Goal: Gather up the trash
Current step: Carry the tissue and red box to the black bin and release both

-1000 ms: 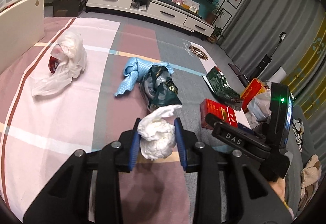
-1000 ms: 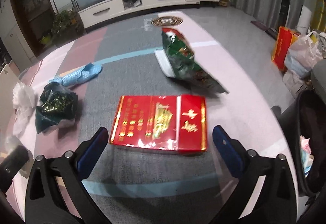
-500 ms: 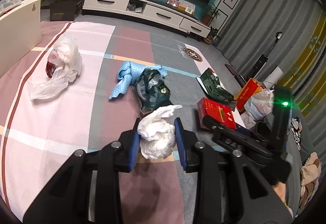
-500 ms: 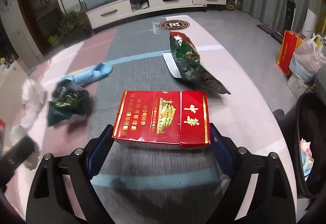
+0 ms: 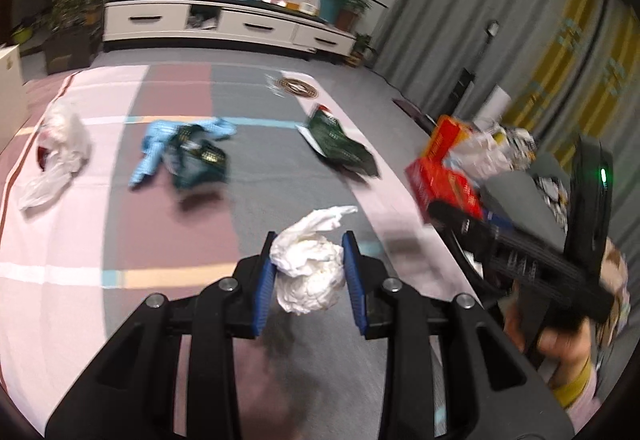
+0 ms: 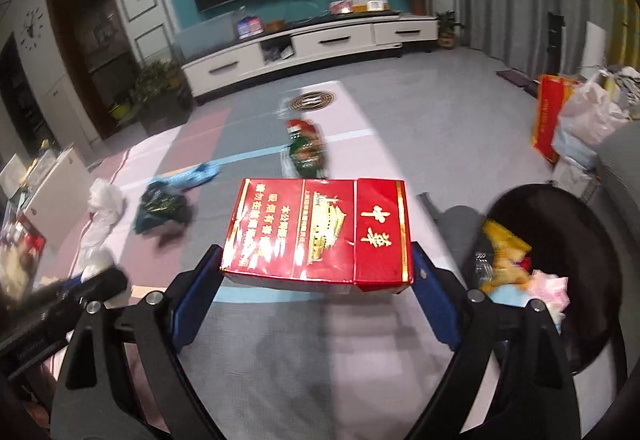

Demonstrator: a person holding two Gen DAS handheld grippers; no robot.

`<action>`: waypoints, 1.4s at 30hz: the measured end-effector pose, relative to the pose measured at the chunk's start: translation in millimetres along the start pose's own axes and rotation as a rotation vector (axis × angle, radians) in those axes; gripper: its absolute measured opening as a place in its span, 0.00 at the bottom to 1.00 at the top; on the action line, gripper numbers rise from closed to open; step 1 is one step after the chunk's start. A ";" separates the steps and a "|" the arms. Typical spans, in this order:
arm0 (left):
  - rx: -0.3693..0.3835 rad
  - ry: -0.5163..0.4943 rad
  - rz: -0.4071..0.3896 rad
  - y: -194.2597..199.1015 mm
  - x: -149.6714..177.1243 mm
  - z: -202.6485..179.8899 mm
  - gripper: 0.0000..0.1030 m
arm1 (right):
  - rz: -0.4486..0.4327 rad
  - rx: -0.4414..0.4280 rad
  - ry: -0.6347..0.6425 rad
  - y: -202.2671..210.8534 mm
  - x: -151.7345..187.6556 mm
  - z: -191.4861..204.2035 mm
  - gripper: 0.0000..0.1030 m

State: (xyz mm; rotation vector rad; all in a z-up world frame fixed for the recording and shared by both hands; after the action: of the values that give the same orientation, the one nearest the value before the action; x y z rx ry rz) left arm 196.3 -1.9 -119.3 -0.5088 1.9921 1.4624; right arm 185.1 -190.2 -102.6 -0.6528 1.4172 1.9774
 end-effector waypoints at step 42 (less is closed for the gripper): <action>0.200 -0.262 0.247 -124.8 30.5 -279.7 0.32 | -0.027 0.110 -0.559 86.8 40.8 -260.5 0.86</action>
State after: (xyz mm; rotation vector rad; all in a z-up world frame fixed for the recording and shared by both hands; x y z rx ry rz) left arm 183.0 -305.0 -171.5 0.0158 2.0101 1.3695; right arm 104.8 -450.9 -154.0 -0.0526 1.1458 1.8470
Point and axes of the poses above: each gripper's, at about its wrist camera, not at the fingertips, and y roughly against the way its jaws point, z to its left, x to its underside, the point moved 3 cm from there along -y, roughly the way its jaws point, and after that the axes turned 11 degrees about -x, right-handed, at the moved point
